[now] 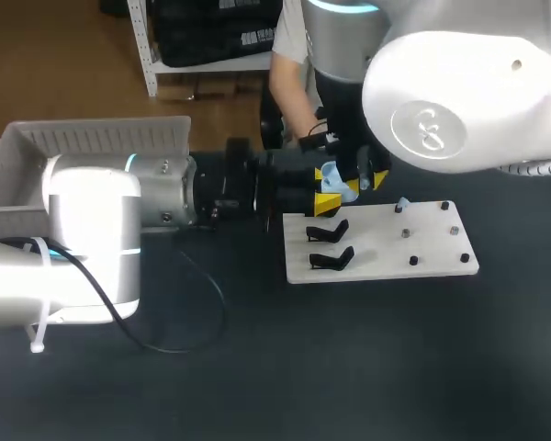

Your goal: Pick up each earbud case from the left stands, insert the matching earbuds, close the lid, and place the case in the box.

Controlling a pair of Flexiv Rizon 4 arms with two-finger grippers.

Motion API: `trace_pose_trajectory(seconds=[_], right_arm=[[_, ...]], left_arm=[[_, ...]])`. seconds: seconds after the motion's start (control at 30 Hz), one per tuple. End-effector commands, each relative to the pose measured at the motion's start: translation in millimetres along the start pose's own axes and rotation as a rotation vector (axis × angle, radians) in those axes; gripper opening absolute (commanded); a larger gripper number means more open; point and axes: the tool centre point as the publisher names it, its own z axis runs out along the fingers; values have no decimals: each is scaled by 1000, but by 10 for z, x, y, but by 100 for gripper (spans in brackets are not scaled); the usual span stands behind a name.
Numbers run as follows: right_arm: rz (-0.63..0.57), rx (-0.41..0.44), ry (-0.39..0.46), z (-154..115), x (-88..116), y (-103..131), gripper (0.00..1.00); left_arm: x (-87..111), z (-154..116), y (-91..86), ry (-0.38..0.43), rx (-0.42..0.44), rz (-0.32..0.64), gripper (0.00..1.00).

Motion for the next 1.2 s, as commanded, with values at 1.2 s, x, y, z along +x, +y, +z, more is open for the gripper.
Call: trace_pose_trajectory(seconds=[1.2], right_arm=[[533,-154,129,83,-322,143,0]], left_arm=[[8,1,8,-3,1,2,0]])
